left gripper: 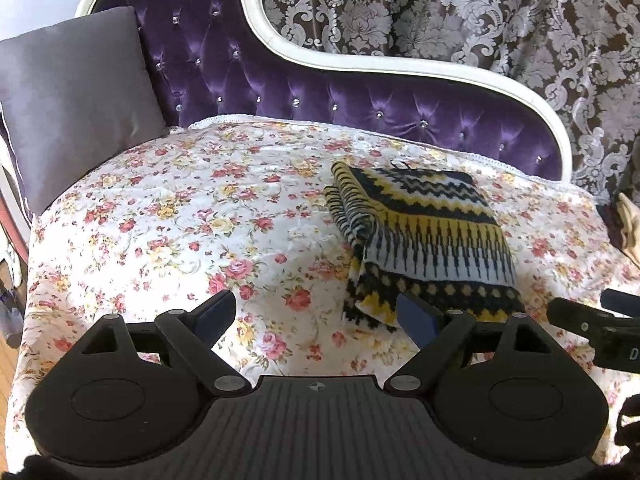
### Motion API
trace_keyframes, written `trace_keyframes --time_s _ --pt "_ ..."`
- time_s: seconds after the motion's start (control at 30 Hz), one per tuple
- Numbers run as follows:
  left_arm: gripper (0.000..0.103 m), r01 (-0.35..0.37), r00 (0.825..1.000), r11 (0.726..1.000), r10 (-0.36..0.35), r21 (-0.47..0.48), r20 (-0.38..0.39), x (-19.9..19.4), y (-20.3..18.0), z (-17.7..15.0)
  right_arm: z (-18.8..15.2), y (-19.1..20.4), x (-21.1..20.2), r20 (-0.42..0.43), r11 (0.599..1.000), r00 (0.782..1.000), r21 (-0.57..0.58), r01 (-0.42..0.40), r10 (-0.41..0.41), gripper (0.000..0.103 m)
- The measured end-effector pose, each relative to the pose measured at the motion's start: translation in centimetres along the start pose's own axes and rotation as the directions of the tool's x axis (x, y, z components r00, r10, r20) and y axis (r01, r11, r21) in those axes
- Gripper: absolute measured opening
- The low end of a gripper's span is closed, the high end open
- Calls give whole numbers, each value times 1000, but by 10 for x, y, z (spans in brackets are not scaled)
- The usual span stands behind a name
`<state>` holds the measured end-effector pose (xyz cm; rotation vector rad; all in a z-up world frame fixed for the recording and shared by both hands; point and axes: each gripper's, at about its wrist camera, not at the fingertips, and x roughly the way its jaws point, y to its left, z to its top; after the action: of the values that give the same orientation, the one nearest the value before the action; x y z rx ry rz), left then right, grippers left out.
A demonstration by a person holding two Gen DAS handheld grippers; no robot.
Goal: Fold small clothes
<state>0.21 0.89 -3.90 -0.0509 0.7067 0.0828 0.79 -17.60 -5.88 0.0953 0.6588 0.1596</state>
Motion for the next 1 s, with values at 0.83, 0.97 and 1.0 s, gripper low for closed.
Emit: trace_keyframes --time_s 0.83,0.97,1.0 --pt "87 14 1000 996 -13 88 -16 1 -16 -7 -3 -5 4 -10 999 1000 33 -19 20 103" --pt "87 7 1000 996 -6 88 -6 0 -15 -6 -3 -4 3 -4 999 1000 32 -16 17 103" --pt "87 8 1000 996 -7 86 -4 -1 -15 -6 -3 -5 3 -4 999 1000 32 -17 17 103"
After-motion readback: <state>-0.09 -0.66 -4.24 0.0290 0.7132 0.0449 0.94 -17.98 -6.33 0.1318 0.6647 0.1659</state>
